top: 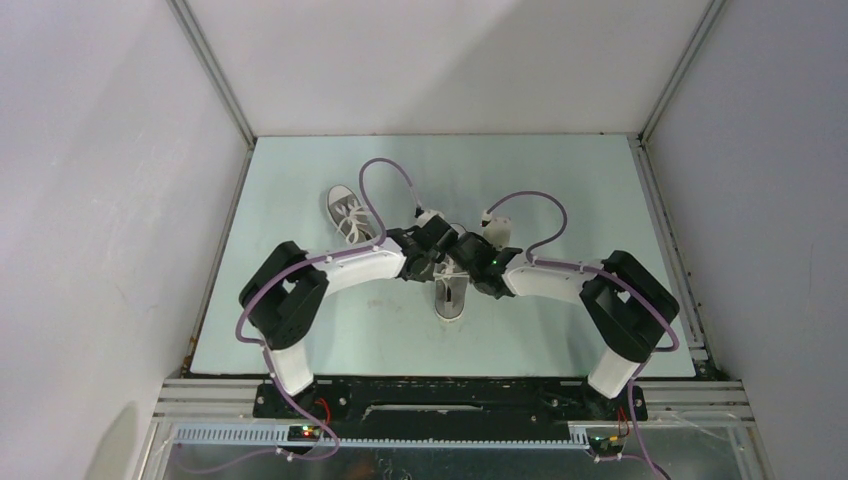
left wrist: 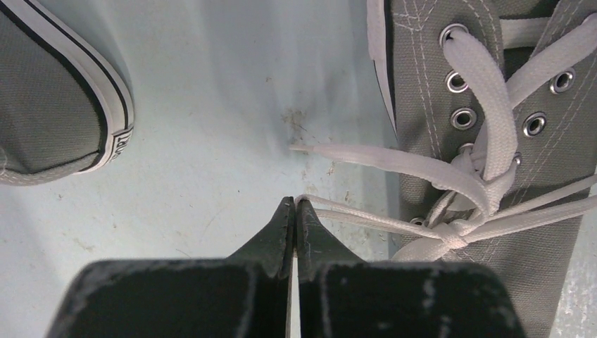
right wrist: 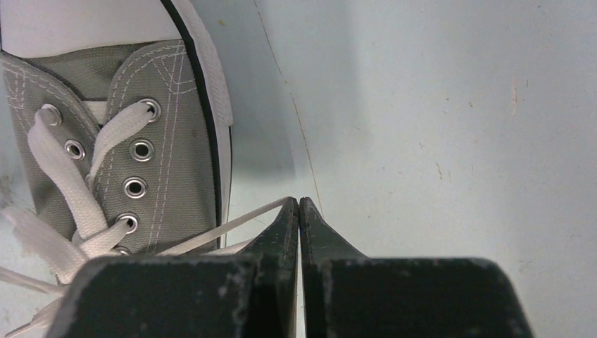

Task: Tie the shoes

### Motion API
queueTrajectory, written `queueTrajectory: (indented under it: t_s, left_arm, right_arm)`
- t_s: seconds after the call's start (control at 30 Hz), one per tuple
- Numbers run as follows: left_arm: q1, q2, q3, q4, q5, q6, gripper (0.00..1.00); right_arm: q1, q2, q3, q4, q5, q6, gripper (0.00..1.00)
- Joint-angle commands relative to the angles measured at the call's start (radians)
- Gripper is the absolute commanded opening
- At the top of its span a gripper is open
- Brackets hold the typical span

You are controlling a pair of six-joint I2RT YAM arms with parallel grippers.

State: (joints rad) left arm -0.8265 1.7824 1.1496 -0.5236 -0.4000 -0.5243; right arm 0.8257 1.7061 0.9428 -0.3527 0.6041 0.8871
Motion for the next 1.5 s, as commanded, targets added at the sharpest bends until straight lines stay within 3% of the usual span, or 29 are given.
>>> queueTrajectory:
  t_s: [0.0, 0.53, 0.6, 0.63, 0.77, 0.83, 0.9, 0.93, 0.97, 1.03, 1.1, 1.3, 1.47]
  left_arm:
    - [-0.012, 0.038, 0.010, -0.135, -0.175, 0.019, 0.00]
    - [-0.012, -0.008, -0.003, -0.093, -0.140, 0.029, 0.00]
    - [-0.012, -0.044, -0.005, -0.076, -0.124, 0.036, 0.07]
    - [-0.013, -0.063, -0.004, -0.070, -0.117, 0.039, 0.14]
    - [-0.013, -0.190, -0.014, -0.038, -0.099, 0.047, 0.53]
    - [-0.011, -0.273, -0.031, -0.011, -0.075, 0.053, 0.65]
    - [-0.007, -0.357, -0.065, 0.029, -0.032, 0.056, 0.86]
    - [-0.002, -0.400, -0.084, 0.050, -0.010, 0.056, 0.93]
    - [0.004, -0.441, -0.105, 0.070, 0.020, 0.053, 0.99]
    - [0.024, -0.516, -0.161, 0.113, 0.068, 0.050, 1.00]
    - [0.056, -0.594, -0.225, 0.162, 0.089, 0.050, 1.00]
    - [0.269, -0.866, -0.459, 0.317, 0.045, 0.074, 0.99]
    - [0.358, -1.016, -0.620, 0.498, -0.183, 0.139, 0.99]
  right_arm:
    - [-0.021, 0.052, 0.004, -0.175, 0.230, -0.026, 0.00]
    - [-0.014, 0.023, 0.004, -0.136, 0.197, -0.052, 0.00]
    - [-0.015, -0.007, 0.004, -0.108, 0.170, -0.095, 0.00]
    - [-0.015, -0.027, 0.002, -0.094, 0.152, -0.113, 0.02]
    - [-0.022, -0.151, -0.041, -0.005, 0.076, -0.199, 0.28]
    - [-0.046, -0.234, -0.092, 0.066, -0.008, -0.240, 0.36]
    - [-0.090, -0.317, -0.148, 0.135, -0.127, -0.271, 0.45]
    - [-0.117, -0.355, -0.178, 0.167, -0.177, -0.285, 0.53]
    - [-0.144, -0.403, -0.204, 0.196, -0.220, -0.301, 0.69]
    - [-0.166, -0.472, -0.256, 0.253, -0.250, -0.342, 0.87]
    - [-0.188, -0.539, -0.295, 0.288, -0.271, -0.390, 0.93]
    - [-0.278, -0.670, -0.333, 0.313, -0.303, -0.521, 0.99]
    - [-0.387, -0.707, -0.337, 0.335, -0.312, -0.556, 0.98]
